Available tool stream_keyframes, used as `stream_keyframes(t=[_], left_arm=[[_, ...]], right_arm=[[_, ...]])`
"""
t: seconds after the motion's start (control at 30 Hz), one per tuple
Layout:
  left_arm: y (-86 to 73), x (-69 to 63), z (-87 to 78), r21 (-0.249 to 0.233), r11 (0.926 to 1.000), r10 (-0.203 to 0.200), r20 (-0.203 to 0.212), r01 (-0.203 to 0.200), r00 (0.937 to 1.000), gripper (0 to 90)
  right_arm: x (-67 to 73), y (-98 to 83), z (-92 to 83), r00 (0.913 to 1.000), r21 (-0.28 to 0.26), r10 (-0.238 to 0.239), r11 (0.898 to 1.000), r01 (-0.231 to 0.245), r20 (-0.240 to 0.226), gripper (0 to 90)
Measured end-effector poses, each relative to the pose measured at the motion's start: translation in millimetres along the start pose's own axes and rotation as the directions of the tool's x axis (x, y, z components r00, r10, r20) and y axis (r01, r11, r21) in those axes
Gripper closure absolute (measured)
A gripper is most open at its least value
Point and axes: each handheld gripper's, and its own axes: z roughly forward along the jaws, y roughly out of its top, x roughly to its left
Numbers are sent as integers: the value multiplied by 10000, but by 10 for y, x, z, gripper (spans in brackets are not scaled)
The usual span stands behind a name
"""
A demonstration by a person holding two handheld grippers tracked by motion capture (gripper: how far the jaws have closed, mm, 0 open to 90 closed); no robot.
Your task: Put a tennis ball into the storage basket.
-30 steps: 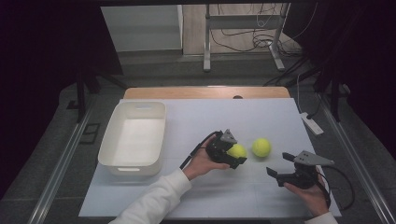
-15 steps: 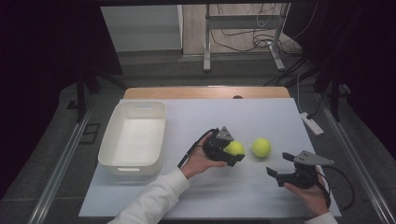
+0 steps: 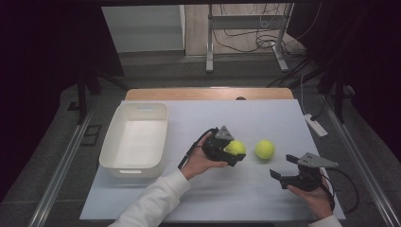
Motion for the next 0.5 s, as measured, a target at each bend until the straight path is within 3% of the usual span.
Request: stream_keyframes(t=[0.5], left_arm=[[19, 35, -88, -233, 9997, -47, -95, 45, 9999, 270]], right_arm=[[-1, 0, -1, 10000, 17, -30, 10000, 30, 26, 93]])
